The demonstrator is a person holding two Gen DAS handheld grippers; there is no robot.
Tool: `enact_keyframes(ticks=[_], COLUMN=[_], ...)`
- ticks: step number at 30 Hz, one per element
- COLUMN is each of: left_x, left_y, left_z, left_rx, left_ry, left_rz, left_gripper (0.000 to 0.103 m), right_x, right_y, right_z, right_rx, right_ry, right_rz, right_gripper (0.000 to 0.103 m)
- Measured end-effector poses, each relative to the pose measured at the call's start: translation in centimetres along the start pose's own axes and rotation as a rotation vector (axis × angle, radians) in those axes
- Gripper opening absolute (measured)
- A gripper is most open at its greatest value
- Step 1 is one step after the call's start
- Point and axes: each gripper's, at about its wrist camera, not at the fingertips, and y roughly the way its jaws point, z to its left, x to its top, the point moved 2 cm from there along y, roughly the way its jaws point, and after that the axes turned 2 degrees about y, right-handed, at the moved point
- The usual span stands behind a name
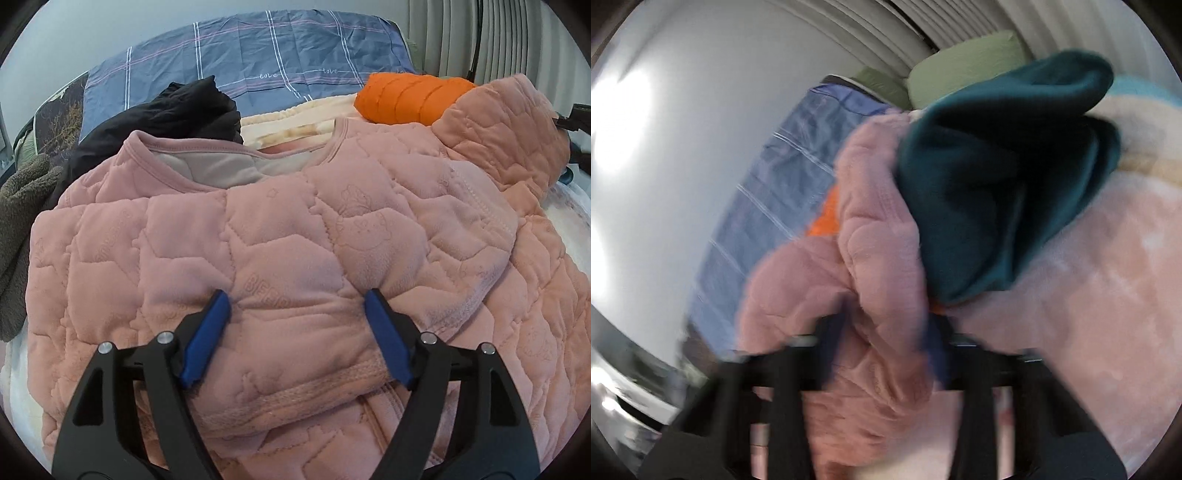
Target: Fold large clothes
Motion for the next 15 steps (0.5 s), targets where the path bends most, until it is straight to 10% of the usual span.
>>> enact_keyframes(ticks=[6,11,15], left_x=[-0.3,-0.4,-1.1], left_y=[-0.9,-1.7,-5.2], left_z=[0.2,1.2,4.2], left_rx=[-0.020,-0.068,-0.135], left_ry=[-0.016,-0.074,-0.242], left_rz=[-0.005,-0.025,-0.035], left_gripper=[0.078,0.078,0.078], right_x=[-1.9,-13.0,-23.9], right_y=[-2.8,-3.7,-1.5], right_z=[10.1,21.9,24.2], right_rx=[0.181,0.401,0.354], right_ry=[-0.164,-0.573,-0.924], right_rz=[-0.035,0.087,0.232], right_gripper=[0.012,0.011,0.014])
